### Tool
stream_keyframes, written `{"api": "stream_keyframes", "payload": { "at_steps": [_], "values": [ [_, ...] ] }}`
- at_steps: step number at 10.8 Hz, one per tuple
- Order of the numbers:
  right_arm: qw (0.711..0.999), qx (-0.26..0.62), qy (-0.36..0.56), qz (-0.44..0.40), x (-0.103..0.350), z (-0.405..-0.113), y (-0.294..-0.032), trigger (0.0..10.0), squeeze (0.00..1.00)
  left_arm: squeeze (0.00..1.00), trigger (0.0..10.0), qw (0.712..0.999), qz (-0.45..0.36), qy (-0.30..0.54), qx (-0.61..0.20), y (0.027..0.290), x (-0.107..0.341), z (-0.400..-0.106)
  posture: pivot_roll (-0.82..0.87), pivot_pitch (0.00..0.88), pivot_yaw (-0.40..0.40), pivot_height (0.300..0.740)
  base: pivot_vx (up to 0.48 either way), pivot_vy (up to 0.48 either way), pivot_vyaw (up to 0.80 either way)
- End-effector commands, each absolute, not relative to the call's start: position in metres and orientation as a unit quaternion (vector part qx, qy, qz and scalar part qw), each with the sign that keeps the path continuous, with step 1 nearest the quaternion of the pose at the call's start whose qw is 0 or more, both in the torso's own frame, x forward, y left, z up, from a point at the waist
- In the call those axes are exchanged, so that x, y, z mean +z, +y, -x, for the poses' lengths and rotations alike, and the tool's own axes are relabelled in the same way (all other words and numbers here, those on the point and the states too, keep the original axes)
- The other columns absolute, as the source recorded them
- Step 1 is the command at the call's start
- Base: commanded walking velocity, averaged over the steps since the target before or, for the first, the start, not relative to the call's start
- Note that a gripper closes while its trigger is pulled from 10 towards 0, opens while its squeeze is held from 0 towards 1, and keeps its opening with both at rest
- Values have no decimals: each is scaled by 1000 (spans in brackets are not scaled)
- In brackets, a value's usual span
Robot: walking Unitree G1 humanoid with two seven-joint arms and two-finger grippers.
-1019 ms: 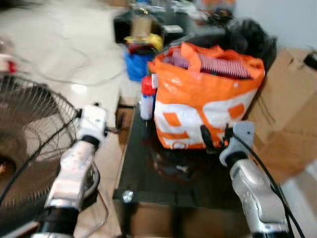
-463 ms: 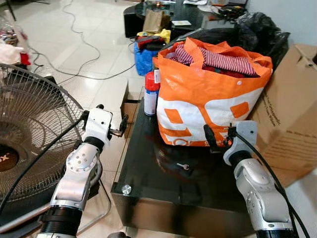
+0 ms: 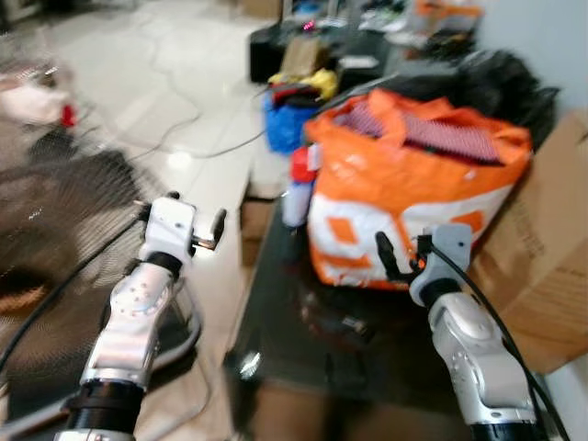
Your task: Hang keys on a hook
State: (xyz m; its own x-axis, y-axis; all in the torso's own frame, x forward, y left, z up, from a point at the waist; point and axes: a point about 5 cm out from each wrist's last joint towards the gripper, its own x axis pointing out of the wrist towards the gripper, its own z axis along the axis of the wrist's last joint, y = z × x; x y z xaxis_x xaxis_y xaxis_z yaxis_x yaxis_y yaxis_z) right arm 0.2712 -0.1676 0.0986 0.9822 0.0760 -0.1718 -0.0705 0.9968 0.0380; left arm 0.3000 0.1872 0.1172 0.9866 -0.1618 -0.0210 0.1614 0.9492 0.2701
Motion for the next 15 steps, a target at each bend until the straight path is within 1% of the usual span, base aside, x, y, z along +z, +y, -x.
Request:
{"api": "stream_keyframes", "payload": {
  "at_steps": [1, 7, 8, 9, 10, 11, 12, 14, 15],
  "values": [
    [995, 20, 92, -15, 98, -271, -176, 10000, 1000, 4, 10000, 986, -137, -5, -94, 177, 119, -303, -68, 0, -44, 740, 259, 0, 0],
    [995, 19, 95, -8, 97, -272, -177, 10000, 1000, 0, 10000, 986, -133, -6, -104, 175, 117, -305, -73, 0, -42, 740, 0, 0, 0],
    [994, 30, 102, 4, 95, -274, -177, 10000, 1000, 0, 10000, 984, -127, -2, -125, 171, 116, -305, -72, 0, -46, 740, 0, 0, 0],
    [991, 53, 118, 27, 91, -276, -176, 10000, 1000, 0, 10000, 979, -119, 5, -168, 164, 114, -305, -74, 0, -47, 740, 0, 0, 0],
    [989, 65, 130, 38, 88, -277, -175, 10000, 1000, 4, 10000, 975, -111, 13, -192, 160, 111, -305, -76, 0, -46, 740, 0, 0, 0],
    [965, 146, 204, 76, 70, -278, -164, 10000, 1000, 8, 10000, 943, -155, 82, -282, 151, 90, -304, -87, 0, -41, 740, 0, 0, 0],
    [944, 191, 253, 97, 53, -274, -158, 10000, 1000, 8, 10000, 916, -193, 131, -326, 148, 76, -302, -110, 0, -36, 740, 0, 0, 0],
    [933, 202, 284, 90, 33, -272, -153, 10000, 1000, 16, 10000, 886, -213, 173, -373, 144, 61, -298, -148, 0, -35, 740, 0, 0, 0],
    [925, 213, 304, 80, 20, -269, -150, 10000, 1000, 12, 10000, 864, -221, 194, -410, 141, 52, -291, -171, 0, -34, 740, 0, 0, 0]
  ]
}}
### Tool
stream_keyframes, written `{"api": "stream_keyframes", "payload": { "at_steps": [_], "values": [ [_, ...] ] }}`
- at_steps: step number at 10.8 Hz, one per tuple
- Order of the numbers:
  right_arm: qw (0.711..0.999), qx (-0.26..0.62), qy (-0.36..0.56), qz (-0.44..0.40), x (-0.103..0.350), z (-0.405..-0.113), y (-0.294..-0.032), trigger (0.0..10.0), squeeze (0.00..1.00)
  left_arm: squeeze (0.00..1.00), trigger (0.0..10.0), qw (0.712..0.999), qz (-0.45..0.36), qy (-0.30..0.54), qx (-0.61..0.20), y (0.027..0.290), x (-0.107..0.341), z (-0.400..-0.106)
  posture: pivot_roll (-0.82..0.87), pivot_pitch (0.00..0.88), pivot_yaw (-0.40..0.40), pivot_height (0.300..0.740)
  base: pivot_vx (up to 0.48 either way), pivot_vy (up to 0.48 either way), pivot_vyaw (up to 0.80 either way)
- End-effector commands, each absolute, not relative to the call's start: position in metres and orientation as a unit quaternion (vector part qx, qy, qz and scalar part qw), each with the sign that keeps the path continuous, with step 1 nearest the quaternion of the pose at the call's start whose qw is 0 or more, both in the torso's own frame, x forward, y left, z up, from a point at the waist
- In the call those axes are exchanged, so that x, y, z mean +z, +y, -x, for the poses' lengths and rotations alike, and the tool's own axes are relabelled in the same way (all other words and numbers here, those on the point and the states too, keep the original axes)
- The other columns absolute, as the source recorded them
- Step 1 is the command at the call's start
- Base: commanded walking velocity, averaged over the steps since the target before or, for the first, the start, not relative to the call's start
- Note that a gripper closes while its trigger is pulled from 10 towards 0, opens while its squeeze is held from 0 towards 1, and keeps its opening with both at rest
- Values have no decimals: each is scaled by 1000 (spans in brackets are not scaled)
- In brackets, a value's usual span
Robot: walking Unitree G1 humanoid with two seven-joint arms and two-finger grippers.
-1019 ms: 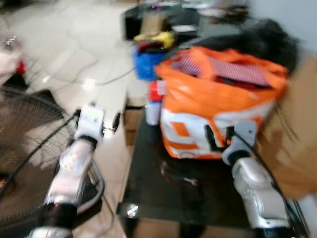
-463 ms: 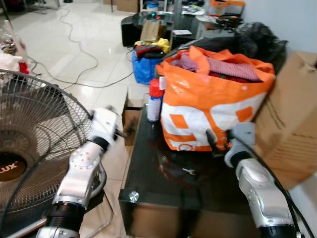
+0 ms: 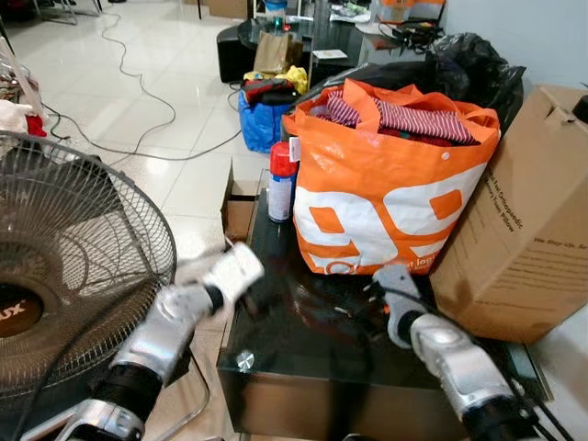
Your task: Hang keys on a hook
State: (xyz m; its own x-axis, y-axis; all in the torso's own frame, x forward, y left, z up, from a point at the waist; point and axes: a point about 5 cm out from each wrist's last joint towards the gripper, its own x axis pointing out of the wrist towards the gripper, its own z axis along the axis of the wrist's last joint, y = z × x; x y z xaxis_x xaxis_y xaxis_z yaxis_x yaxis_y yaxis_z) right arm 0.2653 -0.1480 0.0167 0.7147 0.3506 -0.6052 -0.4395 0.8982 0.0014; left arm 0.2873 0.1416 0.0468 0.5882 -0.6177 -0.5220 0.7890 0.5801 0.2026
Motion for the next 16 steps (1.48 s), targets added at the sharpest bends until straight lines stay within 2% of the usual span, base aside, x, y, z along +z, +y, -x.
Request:
{"api": "stream_keyframes", "payload": {
  "at_steps": [1, 2, 4, 6, 7, 8, 9, 10, 13, 16],
  "values": [
    [925, 216, 308, 58, 17, -267, -147, 10000, 1000, 8, 10000, 856, -227, 199, -419, 141, 48, -288, -181, 0, -33, 740, 0, 0, 0],
    [926, 211, 311, 22, 12, -268, -144, 10000, 0, 16, 10000, 846, -235, 210, -431, 143, 44, -284, -180, 0, -43, 740, 0, 0, 0],
    [923, 201, 328, 33, -2, -269, -141, 10000, 0, 20, 10000, 836, -251, 217, -438, 152, 43, -279, -158, 0, -70, 740, 0, 0, 0],
    [928, 170, 333, -3, -6, -271, -142, 10000, 0, 12, 10000, 830, -248, 217, -450, 158, 46, -271, -129, 0, -96, 740, 0, 0, 0],
    [926, 177, 333, -1, -9, -269, -141, 8275, 0, 16, 10000, 826, -245, 218, -458, 158, 46, -266, -123, 0, -108, 740, 0, 0, 0],
    [924, 183, 335, -1, -11, -269, -140, 3765, 0, 16, 10000, 824, -240, 219, -465, 157, 45, -262, -119, 0, -117, 740, 0, 0, 0],
    [921, 182, 343, -4, -14, -269, -140, 549, 0, 12, 10000, 819, -235, 218, -477, 154, 45, -258, -118, 0, -127, 740, 0, 0, 0],
    [918, 182, 353, -12, -17, -267, -140, 0, 0, 20, 10000, 818, -230, 219, -480, 152, 45, -255, -120, 0, -135, 740, 0, 0, 0],
    [911, 172, 368, -68, -23, -264, -142, 0, 0, 16, 10000, 815, -228, 225, -484, 150, 45, -252, -122, 0, -140, 740, 0, 0, 0],
    [911, 160, 370, -82, -26, -264, -140, 0, 0, 12, 10000, 813, -230, 227, -484, 151, 46, -251, -117, 0, -148, 740, 0, 0, 0]
  ]
}}
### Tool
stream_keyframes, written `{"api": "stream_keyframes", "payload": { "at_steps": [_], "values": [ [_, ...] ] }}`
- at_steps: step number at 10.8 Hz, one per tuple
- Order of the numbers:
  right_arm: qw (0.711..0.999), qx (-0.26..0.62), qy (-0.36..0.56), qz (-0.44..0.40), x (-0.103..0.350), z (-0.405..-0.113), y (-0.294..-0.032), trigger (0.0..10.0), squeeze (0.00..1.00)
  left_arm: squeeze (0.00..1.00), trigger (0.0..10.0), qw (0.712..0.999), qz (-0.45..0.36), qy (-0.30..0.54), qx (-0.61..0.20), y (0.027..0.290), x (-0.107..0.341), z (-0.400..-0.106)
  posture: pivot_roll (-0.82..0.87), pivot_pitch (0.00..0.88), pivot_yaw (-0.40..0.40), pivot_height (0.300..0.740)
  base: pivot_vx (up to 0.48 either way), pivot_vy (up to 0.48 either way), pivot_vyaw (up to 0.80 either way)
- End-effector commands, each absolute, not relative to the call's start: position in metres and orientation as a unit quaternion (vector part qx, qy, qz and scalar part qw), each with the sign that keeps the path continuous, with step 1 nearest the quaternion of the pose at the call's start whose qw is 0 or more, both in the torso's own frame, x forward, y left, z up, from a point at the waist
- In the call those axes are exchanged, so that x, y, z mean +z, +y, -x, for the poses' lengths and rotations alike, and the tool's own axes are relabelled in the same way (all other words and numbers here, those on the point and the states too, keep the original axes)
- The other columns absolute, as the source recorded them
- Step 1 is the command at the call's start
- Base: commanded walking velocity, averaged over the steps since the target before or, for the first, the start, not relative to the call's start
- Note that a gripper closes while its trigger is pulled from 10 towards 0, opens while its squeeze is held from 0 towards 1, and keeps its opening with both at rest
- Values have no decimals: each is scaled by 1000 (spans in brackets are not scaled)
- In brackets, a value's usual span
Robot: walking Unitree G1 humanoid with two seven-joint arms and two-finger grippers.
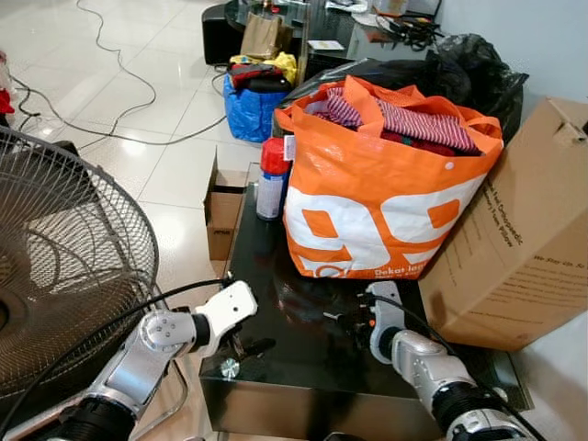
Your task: Hang keys on a hook
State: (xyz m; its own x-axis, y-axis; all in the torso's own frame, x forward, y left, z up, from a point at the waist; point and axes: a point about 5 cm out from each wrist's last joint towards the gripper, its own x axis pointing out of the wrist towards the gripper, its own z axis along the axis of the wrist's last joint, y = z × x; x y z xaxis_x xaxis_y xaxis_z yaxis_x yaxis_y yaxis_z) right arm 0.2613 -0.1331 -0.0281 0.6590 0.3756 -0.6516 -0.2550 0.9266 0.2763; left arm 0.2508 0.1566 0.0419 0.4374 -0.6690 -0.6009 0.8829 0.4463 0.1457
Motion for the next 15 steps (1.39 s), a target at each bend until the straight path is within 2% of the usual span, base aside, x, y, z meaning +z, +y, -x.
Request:
{"api": "stream_keyframes", "payload": {
  "at_steps": [1, 7, 12, 13, 14, 15],
  "values": [
    [910, 161, 372, -81, -27, -264, -139, 0, 0, 16, 10000, 813, -230, 228, -484, 151, 46, -252, -117, 0, -147, 740, 0, 0, 0],
    [911, 143, 379, -80, -34, -259, -133, 0, 0, 16, 10000, 813, -231, 231, -481, 155, 48, -251, -96, 0, -159, 740, 0, 0, 0],
    [919, 88, 371, -99, -35, -261, -132, 0, 0, 16, 10000, 808, -238, 245, -481, 167, 49, -245, -77, 2, -146, 740, 0, 0, 0],
    [925, 87, 347, -131, -31, -264, -133, 9882, 0, 16, 10000, 808, -239, 244, -480, 166, 50, -246, -79, 0, -146, 740, 0, 0, 0],
    [928, 85, 327, -157, -27, -267, -135, 10000, 1000, 16, 10000, 808, -239, 243, -480, 165, 51, -248, -81, 0, -143, 740, 0, 0, 0],
    [930, 82, 326, -149, -27, -267, -137, 10000, 1000, 16, 10000, 808, -239, 242, -481, 164, 51, -248, -83, 0, -142, 740, 0, 0, 0]
  ]
}}
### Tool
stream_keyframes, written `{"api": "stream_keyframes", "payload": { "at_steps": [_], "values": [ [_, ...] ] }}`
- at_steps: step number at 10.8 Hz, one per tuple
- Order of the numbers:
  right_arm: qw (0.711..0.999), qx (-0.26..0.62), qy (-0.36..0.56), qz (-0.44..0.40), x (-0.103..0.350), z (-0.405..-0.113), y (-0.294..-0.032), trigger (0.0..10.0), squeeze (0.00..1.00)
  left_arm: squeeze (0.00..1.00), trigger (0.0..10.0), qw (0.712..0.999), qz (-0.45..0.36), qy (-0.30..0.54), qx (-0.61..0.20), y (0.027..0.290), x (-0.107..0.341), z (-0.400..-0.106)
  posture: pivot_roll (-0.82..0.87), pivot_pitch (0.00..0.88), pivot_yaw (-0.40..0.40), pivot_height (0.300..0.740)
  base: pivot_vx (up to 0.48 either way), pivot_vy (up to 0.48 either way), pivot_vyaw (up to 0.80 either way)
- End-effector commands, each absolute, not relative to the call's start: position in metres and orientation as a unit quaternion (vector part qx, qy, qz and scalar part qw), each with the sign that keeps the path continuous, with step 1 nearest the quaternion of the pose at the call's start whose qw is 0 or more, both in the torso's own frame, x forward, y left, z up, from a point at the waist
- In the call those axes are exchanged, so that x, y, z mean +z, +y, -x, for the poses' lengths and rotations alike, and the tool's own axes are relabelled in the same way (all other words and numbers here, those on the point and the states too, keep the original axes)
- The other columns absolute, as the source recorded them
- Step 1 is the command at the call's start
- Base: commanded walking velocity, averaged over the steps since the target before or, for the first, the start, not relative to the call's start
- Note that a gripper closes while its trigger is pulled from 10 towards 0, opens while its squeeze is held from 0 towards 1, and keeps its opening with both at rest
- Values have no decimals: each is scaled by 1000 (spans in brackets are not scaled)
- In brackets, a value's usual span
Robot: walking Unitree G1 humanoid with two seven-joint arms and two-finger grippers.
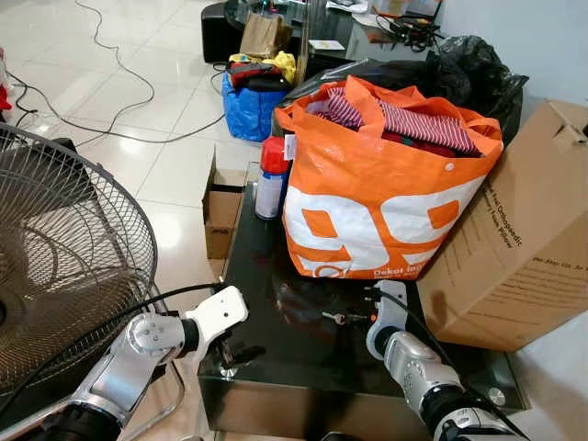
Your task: Hang keys on a hook
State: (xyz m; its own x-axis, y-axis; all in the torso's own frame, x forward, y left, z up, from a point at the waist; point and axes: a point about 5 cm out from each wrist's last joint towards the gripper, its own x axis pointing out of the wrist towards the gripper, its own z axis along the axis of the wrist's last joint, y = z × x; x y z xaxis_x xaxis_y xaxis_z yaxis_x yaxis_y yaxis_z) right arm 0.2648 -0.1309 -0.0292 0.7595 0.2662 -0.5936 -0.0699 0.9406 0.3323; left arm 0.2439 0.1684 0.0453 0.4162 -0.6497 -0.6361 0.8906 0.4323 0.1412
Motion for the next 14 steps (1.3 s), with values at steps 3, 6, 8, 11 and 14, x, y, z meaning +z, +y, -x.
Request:
{"api": "stream_keyframes", "payload": {
  "at_steps": [3, 6, 8, 11, 14],
  "values": [
    [929, 91, 337, -126, -30, -264, -136, 10000, 1000, 16, 10000, 808, -239, 241, -482, 163, 51, -250, -85, 0, -137, 740, 0, 0, 0],
    [928, 93, 343, -113, -31, -263, -133, 10000, 1000, 16, 10000, 808, -240, 241, -482, 163, 52, -251, -85, 0, -137, 740, 0, 0, 0],
    [925, 87, 355, -102, -34, -262, -132, 10000, 43, 20, 10000, 808, -238, 241, -482, 163, 52, -250, -80, 2, -140, 740, 0, 0, 0],
    [923, 81, 363, -99, -35, -262, -128, 10000, 0, 16, 10000, 807, -235, 242, -484, 164, 54, -247, -72, 22, -138, 740, 0, 0, 0],
    [922, 72, 365, -104, -36, -261, -128, 10000, 0, 16, 10000, 804, -234, 248, -488, 167, 54, -241, -63, 41, -130, 740, 0, 0, 0]
  ]
}}
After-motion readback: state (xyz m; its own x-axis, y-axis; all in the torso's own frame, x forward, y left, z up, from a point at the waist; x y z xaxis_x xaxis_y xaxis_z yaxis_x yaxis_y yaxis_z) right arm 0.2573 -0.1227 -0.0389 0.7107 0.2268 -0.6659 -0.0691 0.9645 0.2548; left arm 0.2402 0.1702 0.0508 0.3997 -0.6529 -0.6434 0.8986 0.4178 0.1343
